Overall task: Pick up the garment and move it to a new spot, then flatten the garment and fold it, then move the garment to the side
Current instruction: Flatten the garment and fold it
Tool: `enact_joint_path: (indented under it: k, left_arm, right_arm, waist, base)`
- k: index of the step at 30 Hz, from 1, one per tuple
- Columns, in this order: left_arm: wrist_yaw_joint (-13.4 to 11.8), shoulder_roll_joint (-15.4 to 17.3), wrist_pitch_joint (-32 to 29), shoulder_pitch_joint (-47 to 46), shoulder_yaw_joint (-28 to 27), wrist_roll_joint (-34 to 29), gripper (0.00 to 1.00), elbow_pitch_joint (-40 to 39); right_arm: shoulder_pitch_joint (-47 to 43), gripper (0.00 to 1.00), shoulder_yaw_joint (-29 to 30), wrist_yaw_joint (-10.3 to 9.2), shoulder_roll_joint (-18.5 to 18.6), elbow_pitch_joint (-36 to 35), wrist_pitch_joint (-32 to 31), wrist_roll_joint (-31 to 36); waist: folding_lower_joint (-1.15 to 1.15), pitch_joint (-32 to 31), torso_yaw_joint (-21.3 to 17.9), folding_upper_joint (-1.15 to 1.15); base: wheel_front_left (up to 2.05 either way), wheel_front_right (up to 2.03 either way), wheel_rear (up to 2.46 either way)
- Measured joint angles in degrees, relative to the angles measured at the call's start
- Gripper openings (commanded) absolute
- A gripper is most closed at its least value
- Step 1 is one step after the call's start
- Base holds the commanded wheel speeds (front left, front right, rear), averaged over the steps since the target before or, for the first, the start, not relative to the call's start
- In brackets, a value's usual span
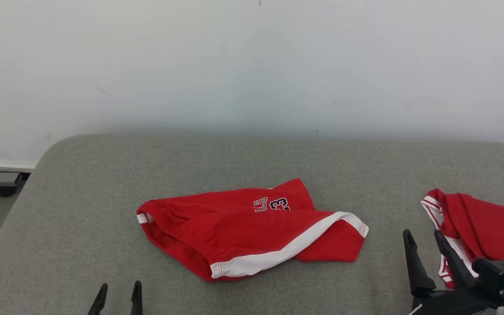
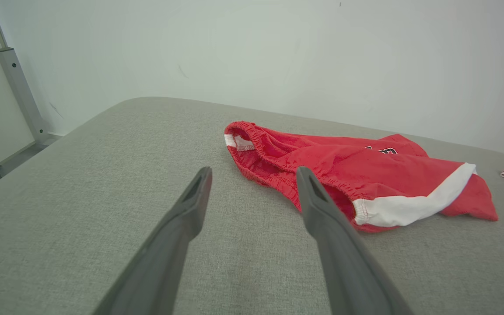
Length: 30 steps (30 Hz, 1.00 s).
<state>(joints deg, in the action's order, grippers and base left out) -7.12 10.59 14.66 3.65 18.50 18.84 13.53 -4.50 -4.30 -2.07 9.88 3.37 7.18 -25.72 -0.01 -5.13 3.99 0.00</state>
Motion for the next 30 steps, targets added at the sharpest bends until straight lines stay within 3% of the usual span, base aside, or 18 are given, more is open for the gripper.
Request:
enact_joint_path:
  k: [9,30]
  left_arm:
    - [0.13,2.92,0.00,3.44,-0.93,0.67,1.00,-3.89]
    - [0.51,2.99,-4.10,4.38,-0.22,1.42,1.00,-9.48]
  right_arm:
    - [0.05,1.00,-1.33,0.42,-0.47,2.14,0.32,-0.91]
    - [0.62,1.00,-2.57,1.15,-0.38,3.82,-0.21,-0.69]
  waist:
    - [0.00,-0.79,3.23,0.00]
    - [0.00,0.53,0.86,0.00]
  base:
    - [0.00,0.00,0.00]
    - [0.00,0.00,0.00]
